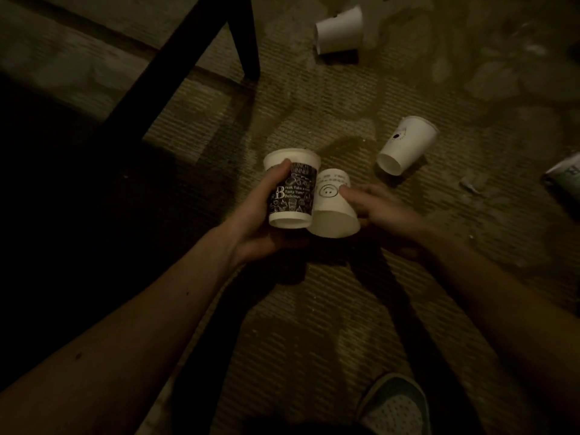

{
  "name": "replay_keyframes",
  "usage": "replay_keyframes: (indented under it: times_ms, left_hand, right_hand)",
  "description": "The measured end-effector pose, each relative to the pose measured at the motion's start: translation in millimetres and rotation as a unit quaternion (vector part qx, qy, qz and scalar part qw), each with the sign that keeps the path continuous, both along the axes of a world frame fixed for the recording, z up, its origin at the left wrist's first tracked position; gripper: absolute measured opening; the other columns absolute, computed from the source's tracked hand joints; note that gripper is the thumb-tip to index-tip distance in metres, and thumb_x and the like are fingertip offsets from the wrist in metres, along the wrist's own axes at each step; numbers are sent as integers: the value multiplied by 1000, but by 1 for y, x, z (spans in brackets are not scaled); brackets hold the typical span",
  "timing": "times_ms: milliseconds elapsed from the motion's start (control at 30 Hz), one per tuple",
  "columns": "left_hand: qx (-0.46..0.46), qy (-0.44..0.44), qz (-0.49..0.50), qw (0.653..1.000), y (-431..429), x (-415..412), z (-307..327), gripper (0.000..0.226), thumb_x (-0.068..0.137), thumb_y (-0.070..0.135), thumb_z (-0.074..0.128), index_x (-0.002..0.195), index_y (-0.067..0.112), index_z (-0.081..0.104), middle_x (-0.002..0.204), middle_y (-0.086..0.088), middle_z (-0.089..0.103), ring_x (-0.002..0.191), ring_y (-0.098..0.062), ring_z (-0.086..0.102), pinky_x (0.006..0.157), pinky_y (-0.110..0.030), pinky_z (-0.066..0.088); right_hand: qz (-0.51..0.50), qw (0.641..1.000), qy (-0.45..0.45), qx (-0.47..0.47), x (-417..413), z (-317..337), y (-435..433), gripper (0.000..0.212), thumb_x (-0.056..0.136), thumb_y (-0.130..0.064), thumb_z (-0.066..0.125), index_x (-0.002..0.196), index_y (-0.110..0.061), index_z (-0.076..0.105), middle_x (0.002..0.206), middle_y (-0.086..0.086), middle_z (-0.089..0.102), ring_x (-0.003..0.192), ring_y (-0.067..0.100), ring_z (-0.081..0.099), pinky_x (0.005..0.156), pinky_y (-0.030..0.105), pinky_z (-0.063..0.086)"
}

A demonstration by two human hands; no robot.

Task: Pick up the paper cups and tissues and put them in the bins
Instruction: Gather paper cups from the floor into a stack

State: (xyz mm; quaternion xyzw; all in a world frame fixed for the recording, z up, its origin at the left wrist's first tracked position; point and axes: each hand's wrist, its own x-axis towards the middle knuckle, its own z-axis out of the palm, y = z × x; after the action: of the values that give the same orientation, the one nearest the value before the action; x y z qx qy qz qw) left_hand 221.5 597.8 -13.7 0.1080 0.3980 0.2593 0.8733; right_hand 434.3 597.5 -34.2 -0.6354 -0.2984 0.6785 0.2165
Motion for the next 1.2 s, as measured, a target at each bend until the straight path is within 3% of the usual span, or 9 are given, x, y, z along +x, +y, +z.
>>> replay_keyframes:
  times_ms: [133,267,400,500,633,900,967,1067,1200]
  left_hand:
    - [21,-76,-23,997,4,12,10,56,78,59,54,101,13,77,105,-8,73,97,-21,71,85,-39,58]
    - [49,-35,-44,997,9,28,14,60,75,60,53,113,15,65,107,-7,71,97,-21,69,81,-42,57]
    - [55,-7,-41,998,12,52,15,51,74,53,60,104,13,66,97,-6,68,87,-18,67,83,-36,54]
    - [59,2,-43,997,15,63,13,46,73,50,63,99,12,71,90,-5,71,80,-17,69,75,-31,58]
    - [58,10,-40,997,21,69,11,53,74,52,63,107,11,63,91,-5,66,81,-17,65,75,-31,56]
    - [60,23,-42,997,32,61,13,53,74,52,63,107,11,62,88,-5,64,81,-17,63,78,-32,54]
    - [61,31,-52,996,34,56,14,53,74,52,62,107,11,62,86,-5,64,79,-16,63,76,-31,54]
    - [67,34,-63,995,36,42,15,53,73,53,61,107,11,64,87,-5,65,78,-17,65,75,-30,55]
    - [90,22,-82,992,31,24,19,50,75,55,62,103,15,68,87,-4,69,79,-17,68,77,-31,56]
  right_hand:
    - [18,999,39,28,-1,8,-3,32,81,-44,70,109,-31,64,99,-7,75,83,9,73,61,24,55]
    - [-32,990,138,9,12,13,-5,25,80,-39,62,98,-29,76,106,0,75,92,13,72,72,26,58]
    - [-33,999,-6,0,35,21,1,36,97,-52,46,107,-28,70,102,-2,73,88,14,67,68,30,53]
    - [-199,975,-101,-4,59,23,25,53,93,-57,52,130,-18,55,98,4,63,81,17,61,60,32,49]
    - [-232,962,-137,-40,68,13,52,94,80,-65,64,153,-24,22,142,7,48,119,27,52,73,37,46]
    - [-249,951,-182,9,44,-13,72,111,69,-45,84,151,-10,18,125,7,57,98,25,65,60,35,55]
    - [-256,953,-160,-4,42,-11,67,100,74,-39,81,148,-10,20,117,8,60,82,20,68,49,27,51]
    - [-228,968,-97,-43,40,-1,47,61,87,-39,69,133,-12,41,98,10,68,61,13,65,46,20,48]
    - [-237,971,2,-34,30,27,8,30,93,-45,55,109,-19,53,100,9,69,80,17,69,64,28,54]
